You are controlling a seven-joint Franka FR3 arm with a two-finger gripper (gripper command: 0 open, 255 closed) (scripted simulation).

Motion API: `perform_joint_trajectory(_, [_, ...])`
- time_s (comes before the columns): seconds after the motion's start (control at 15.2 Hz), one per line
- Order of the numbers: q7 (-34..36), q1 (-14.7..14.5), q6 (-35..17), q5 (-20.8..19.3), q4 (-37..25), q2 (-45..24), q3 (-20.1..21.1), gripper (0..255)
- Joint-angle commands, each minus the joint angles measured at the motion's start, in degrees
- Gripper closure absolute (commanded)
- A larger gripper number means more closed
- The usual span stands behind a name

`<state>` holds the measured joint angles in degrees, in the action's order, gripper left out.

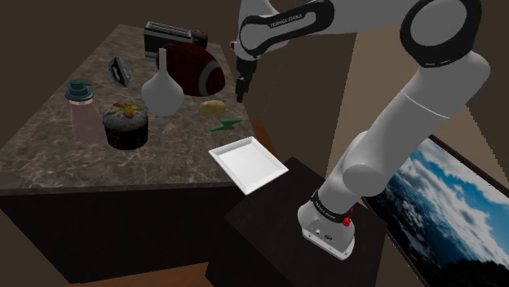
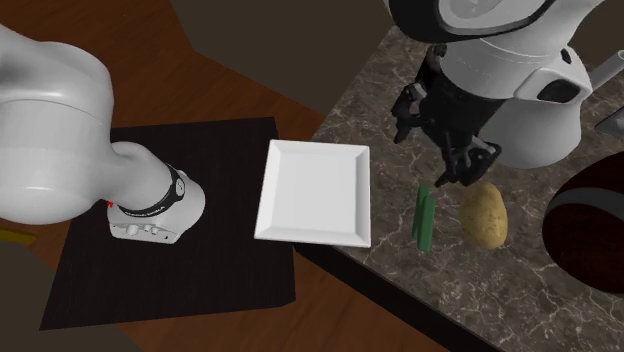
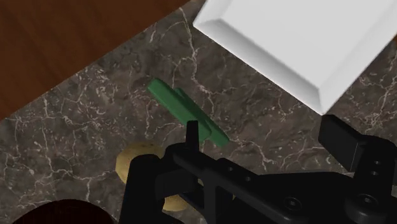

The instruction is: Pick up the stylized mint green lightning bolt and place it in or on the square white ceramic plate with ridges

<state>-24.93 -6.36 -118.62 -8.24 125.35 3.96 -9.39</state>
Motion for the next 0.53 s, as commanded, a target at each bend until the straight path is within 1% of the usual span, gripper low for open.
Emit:
perform_joint_trajectory(0.0, [-3.8,-0.3,-1.5,0.6,-3.2,-5.1,0.0,0])
perform_joint_trajectory(0.46, [-14.5,-0.5,-4.4,1.8,-14.1,-20.6,1.8,0])
